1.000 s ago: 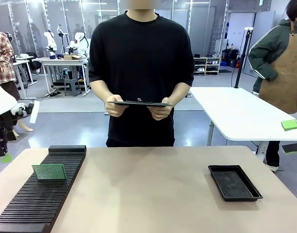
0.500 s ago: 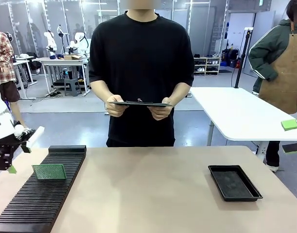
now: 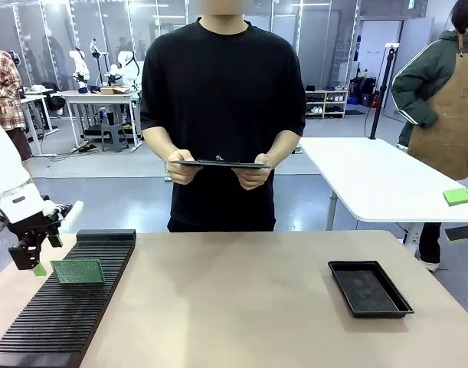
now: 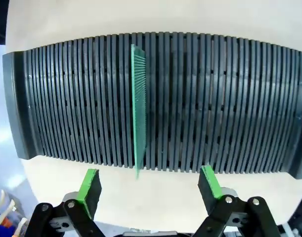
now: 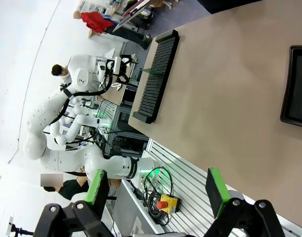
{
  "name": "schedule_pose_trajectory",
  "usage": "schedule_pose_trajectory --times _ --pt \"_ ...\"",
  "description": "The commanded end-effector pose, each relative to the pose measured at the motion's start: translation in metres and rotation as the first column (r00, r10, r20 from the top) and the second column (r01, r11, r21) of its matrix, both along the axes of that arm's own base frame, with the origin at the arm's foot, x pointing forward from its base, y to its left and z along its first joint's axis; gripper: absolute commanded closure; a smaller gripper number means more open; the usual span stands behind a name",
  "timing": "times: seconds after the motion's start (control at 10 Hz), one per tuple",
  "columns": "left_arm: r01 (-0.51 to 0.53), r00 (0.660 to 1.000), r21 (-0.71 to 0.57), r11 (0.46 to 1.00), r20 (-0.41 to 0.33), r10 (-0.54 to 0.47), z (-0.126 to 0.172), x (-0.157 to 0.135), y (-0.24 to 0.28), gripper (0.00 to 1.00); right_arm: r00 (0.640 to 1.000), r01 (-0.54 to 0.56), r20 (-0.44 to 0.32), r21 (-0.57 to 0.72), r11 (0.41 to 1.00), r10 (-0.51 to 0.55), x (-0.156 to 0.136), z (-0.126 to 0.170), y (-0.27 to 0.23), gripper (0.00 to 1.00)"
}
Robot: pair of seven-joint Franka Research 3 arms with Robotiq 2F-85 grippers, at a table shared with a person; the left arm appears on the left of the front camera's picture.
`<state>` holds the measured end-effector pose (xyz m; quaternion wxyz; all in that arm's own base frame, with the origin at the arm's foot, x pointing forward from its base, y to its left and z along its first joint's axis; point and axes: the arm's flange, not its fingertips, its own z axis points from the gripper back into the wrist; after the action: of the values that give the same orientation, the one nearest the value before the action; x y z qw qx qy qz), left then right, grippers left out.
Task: Inspect the PCB.
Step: Pick up the Blank PCB and present it to the human.
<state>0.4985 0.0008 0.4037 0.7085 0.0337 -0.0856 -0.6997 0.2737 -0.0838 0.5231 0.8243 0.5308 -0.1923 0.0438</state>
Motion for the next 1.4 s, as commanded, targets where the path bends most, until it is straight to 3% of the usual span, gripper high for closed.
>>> schedule_pose_trajectory --times 0.0,0.4,0.5,0.6,0.7,0.8,1.0,1.1,1.2,1.3 --pt "0.001 1.000 0.017 1.000 -0.017 -0.001 -0.008 0.022 0.000 0.00 1.000 -0.009 0.022 0.007 1.000 0.009 0.002 0.000 0.000 0.00" --pt "-0.025 0.997 0.018 1.000 -0.077 0.026 -0.033 0.040 0.001 0.00 1.000 -0.009 0.022 0.007 1.000 0.009 0.002 0.000 0.000 0.00" --pt "-0.029 0.996 0.002 1.000 -0.088 0.029 -0.041 0.040 0.001 0.08 1.000 -0.009 0.022 0.007 1.000 0.009 0.002 0.000 0.000 0.00" --pt "-0.030 0.995 -0.009 1.000 -0.100 0.029 -0.044 0.040 0.001 0.50 1.000 -0.009 0.022 0.007 1.000 0.009 0.002 0.000 0.000 0.00" --pt "-0.036 0.993 -0.011 0.999 -0.111 0.035 -0.048 0.042 0.001 0.66 1.000 -0.009 0.022 0.007 1.000 0.009 0.002 0.000 0.000 0.00" --pt "-0.033 0.992 -0.008 0.999 -0.120 0.032 -0.046 0.044 -0.003 1.00 1.000 -0.009 0.022 0.007 1.000 0.009 0.002 0.000 0.000 0.00" --pt "-0.033 0.990 0.007 0.999 -0.135 0.034 -0.048 0.045 -0.004 1.00 1.000 -0.009 0.022 0.007 1.000 0.009 0.002 0.000 0.000 0.00" --pt "-0.033 0.990 0.009 0.999 -0.136 0.034 -0.048 0.046 -0.004 0.85 1.000 -0.009 0.022 0.007 1.000 0.009 0.002 0.000 0.000 0.00" --pt "-0.029 0.990 0.005 1.000 -0.138 0.030 -0.047 0.046 -0.005 0.96 1.000 -0.009 0.022 0.007 1.000 0.009 0.002 0.000 0.000 0.00" --pt "-0.031 0.989 0.008 0.999 -0.141 0.032 -0.047 0.047 -0.005 1.00 1.000 -0.009 0.022 0.007 1.000 0.009 0.002 0.000 0.000 0.00"
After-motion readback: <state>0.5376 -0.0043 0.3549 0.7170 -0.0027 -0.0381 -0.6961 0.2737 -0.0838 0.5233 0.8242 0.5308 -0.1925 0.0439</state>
